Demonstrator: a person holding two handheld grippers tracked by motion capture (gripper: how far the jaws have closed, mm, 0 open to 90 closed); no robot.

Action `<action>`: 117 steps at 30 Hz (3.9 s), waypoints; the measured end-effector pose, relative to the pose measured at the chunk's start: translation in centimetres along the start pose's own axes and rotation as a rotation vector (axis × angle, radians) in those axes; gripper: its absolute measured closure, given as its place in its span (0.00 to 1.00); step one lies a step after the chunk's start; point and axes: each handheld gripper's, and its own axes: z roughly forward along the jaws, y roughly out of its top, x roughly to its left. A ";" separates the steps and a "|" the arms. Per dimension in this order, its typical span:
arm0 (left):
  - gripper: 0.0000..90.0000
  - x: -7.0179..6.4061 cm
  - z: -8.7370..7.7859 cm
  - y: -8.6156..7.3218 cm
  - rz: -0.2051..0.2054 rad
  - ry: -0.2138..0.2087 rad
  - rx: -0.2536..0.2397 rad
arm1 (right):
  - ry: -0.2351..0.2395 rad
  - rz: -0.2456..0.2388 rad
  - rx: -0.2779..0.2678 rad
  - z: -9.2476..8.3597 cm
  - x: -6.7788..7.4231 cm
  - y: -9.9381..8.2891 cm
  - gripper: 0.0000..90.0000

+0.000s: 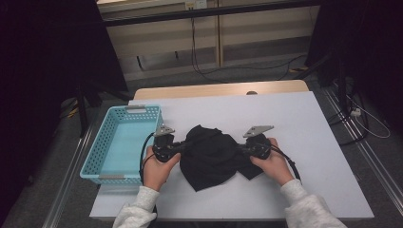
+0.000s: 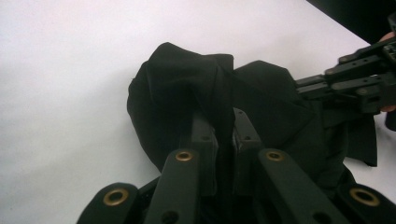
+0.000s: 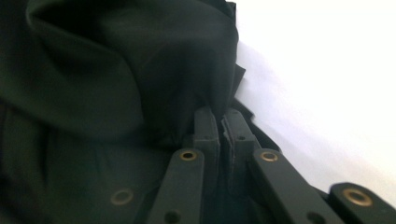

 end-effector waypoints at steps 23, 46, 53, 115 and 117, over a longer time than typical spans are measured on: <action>0.92 0.1 0.6 -0.5 -0.020 0.029 0.024 | -0.023 0.072 -0.147 -6.4 -0.5 -3.5 0.59; 0.92 1.5 -1.6 0.2 -0.084 0.114 -0.074 | -0.013 0.039 -0.003 -2.8 -0.6 -2.2 0.97; 0.92 0.8 -0.8 -0.2 -0.067 0.093 -0.045 | 0.013 0.055 0.013 -5.3 -1.1 -3.9 1.00; 0.86 0.5 0.1 -0.6 -0.040 0.142 -0.005 | 0.044 0.072 0.078 -4.6 -1.3 -3.5 0.97; 0.86 0.5 0.2 -0.6 -0.041 0.137 0.004 | 0.050 0.087 0.090 -5.7 -1.5 -4.3 0.97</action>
